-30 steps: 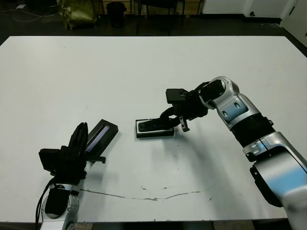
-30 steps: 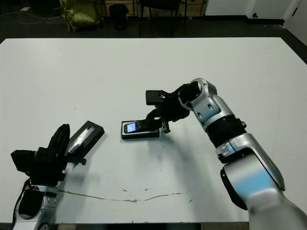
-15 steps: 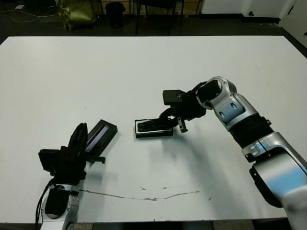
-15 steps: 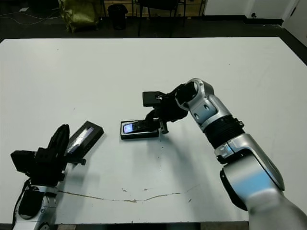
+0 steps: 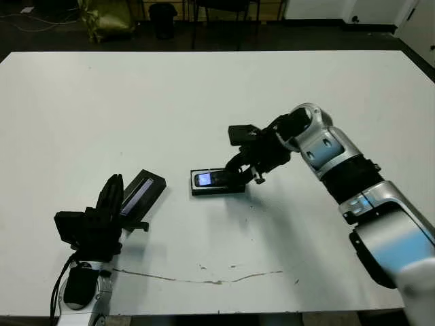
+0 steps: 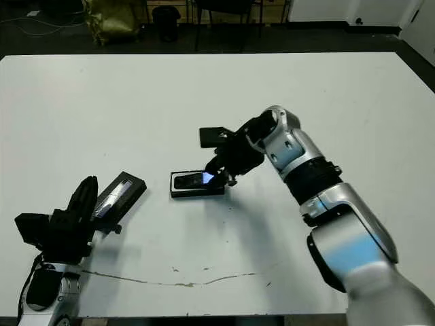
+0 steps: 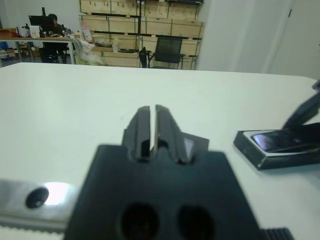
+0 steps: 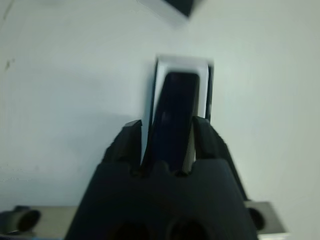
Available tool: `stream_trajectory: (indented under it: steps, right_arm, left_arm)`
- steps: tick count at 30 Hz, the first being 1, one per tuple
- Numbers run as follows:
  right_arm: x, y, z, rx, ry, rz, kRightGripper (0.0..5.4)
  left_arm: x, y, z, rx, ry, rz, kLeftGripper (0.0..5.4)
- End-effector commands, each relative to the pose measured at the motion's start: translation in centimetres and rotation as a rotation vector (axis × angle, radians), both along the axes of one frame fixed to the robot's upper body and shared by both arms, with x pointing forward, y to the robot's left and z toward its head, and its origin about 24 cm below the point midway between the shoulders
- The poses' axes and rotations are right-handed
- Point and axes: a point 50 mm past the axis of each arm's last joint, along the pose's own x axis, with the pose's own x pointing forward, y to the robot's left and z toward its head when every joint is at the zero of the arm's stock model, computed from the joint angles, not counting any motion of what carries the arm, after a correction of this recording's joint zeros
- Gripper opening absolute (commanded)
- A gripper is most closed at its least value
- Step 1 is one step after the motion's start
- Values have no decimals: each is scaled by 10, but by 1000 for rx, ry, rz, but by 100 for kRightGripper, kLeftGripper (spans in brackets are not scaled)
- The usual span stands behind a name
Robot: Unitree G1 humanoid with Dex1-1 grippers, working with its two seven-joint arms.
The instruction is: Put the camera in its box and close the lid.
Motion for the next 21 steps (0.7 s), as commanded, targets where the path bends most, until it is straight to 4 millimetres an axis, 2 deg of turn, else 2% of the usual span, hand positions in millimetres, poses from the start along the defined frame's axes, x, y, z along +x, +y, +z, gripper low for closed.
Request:
stream_trajectory:
  steps: [1,13,16,21]
  right_arm:
    - [-1,0,-4,-20,29,20,273]
    - [8,-9,16,41,-44,-17,537]
    - [11,-13,26,73,-142,-15,537]
    - [19,-24,48,204,-176,-130,537]
  left_arm:
    - [-3,1,-5,0,39,8,0]
    - [-3,0,-6,6,41,8,0]
    - [-3,0,-6,7,43,6,0]
    - [-3,1,-6,13,47,8,0]
